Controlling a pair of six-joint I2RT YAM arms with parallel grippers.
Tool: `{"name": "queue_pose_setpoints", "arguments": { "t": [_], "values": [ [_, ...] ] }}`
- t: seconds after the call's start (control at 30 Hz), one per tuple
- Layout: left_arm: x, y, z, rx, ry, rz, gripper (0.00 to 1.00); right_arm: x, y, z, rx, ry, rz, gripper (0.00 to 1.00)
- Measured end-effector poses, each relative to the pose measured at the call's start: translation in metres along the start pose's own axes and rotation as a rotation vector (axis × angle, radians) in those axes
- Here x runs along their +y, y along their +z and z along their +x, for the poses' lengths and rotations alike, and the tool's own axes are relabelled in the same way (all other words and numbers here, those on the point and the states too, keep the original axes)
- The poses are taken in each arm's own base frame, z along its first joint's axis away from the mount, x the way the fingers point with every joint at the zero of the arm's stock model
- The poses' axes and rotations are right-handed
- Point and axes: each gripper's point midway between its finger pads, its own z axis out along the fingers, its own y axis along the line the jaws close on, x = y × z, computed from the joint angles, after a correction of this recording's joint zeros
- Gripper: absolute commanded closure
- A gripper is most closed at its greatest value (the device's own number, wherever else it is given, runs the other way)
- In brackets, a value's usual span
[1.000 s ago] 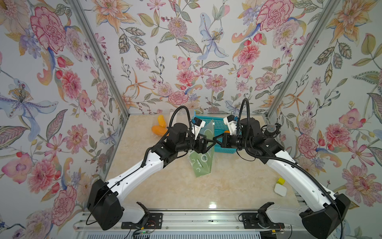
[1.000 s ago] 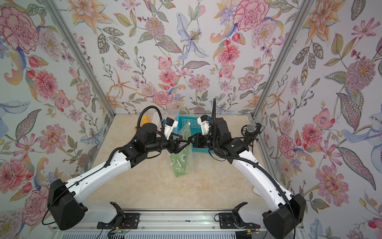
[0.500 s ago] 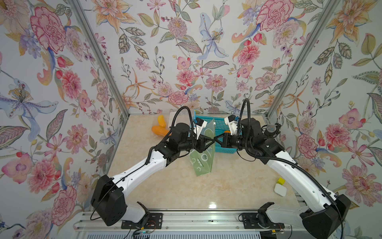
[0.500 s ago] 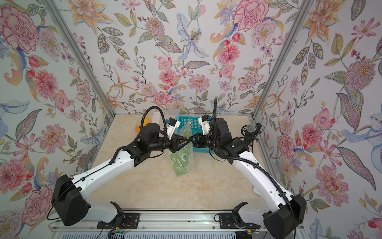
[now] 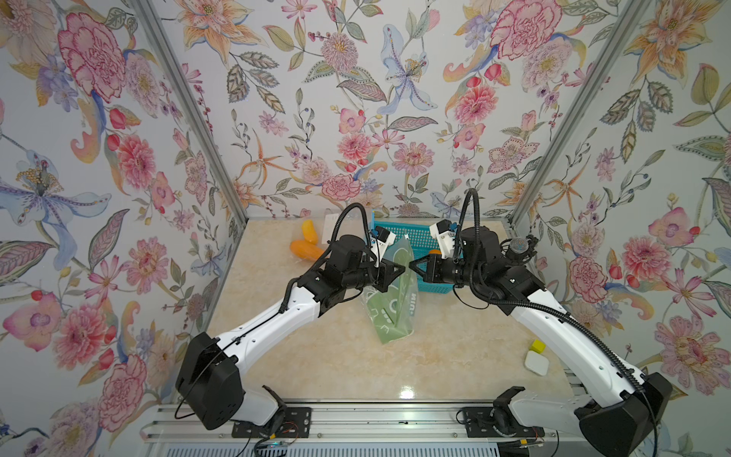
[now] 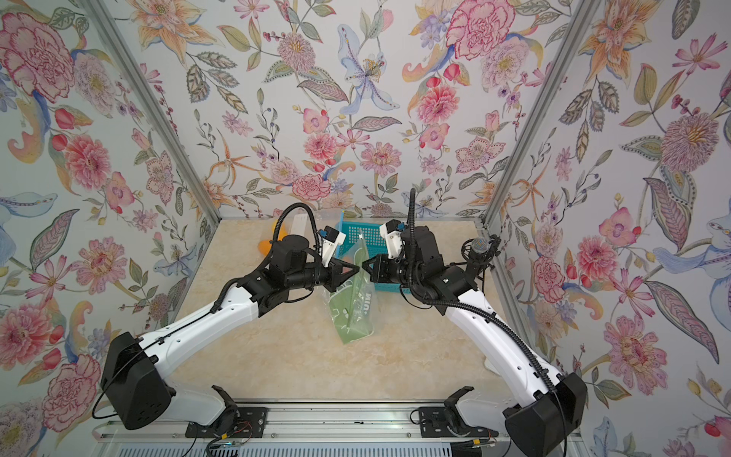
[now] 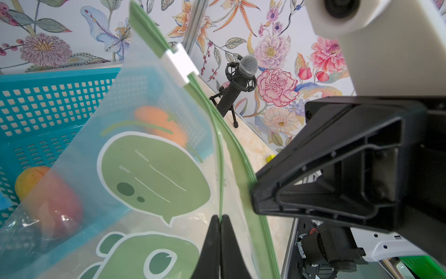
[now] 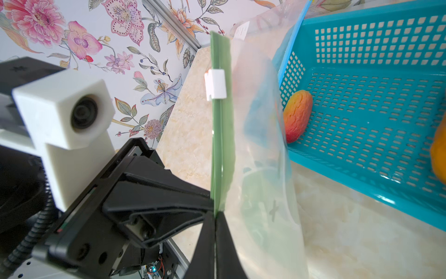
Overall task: Place the mango in a zip-top bag and seal the zipper
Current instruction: Open the zipper of the food storage bag.
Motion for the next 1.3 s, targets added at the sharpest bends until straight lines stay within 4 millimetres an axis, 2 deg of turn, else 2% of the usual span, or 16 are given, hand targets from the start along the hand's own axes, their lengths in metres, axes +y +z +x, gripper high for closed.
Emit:
{"name": "queue_pose_setpoints", "arguments": {
  "t": [0.17, 0.23, 0.33, 0.43, 0.53, 0.6, 0.7, 0.83, 0.9, 1.0, 1.07, 1.1, 1.2, 1.3],
  "values": [
    [0.022, -0.019, -0.014, 0.014, 0.012, -0.155, 1.0, -0.014, -0.01, -0.004, -0.041, -0.036, 0.086, 1.0],
    [0.019, -0.03, -0.028, 0.009, 0.031, -0.182, 1.0, -0.023, -0.011, -0.005, -0.047, -0.054, 0.132, 1.0],
    [0.003, -0.047, -0.05, -0.001, 0.075, -0.178, 1.0, -0.033, -0.011, -0.004, -0.041, -0.068, 0.188, 1.0],
    [-0.015, -0.066, -0.057, 0.02, 0.11, -0.147, 1.0, -0.035, -0.007, -0.01, -0.032, -0.081, 0.205, 1.0],
    [-0.026, -0.081, -0.039, 0.092, 0.109, -0.11, 1.0, -0.029, 0.002, -0.018, -0.015, -0.098, 0.184, 1.0],
    [-0.023, -0.089, -0.022, 0.151, 0.088, -0.116, 1.0, -0.026, 0.008, -0.02, 0.001, -0.107, 0.167, 1.0],
    [0.002, -0.104, 0.0, 0.216, 0.017, -0.185, 1.0, -0.024, 0.016, -0.013, 0.047, -0.111, 0.14, 1.0],
    [0.034, -0.119, 0.008, 0.197, -0.056, -0.281, 1.0, -0.018, 0.027, 0.003, 0.121, -0.12, 0.091, 1.0],
    [0.041, -0.117, 0.013, 0.181, -0.08, -0.287, 1.0, -0.018, 0.035, 0.011, 0.155, -0.124, 0.085, 1.0],
    [0.055, -0.101, 0.025, 0.192, -0.112, -0.287, 1.0, -0.025, 0.051, 0.024, 0.213, -0.121, 0.1, 0.99],
    [0.069, -0.086, 0.031, 0.21, -0.133, -0.297, 1.0, -0.035, 0.061, 0.031, 0.246, -0.118, 0.118, 0.83],
    [0.076, -0.08, 0.033, 0.216, -0.141, -0.303, 1.0, -0.039, 0.064, 0.032, 0.255, -0.121, 0.125, 0.79],
    [0.093, -0.066, 0.036, 0.224, -0.16, -0.322, 1.0, -0.047, 0.066, 0.027, 0.266, -0.125, 0.13, 0.54],
    [0.102, -0.058, 0.034, 0.212, -0.164, -0.327, 1.0, -0.038, 0.062, 0.009, 0.235, -0.153, 0.089, 0.44]
  ]
}}
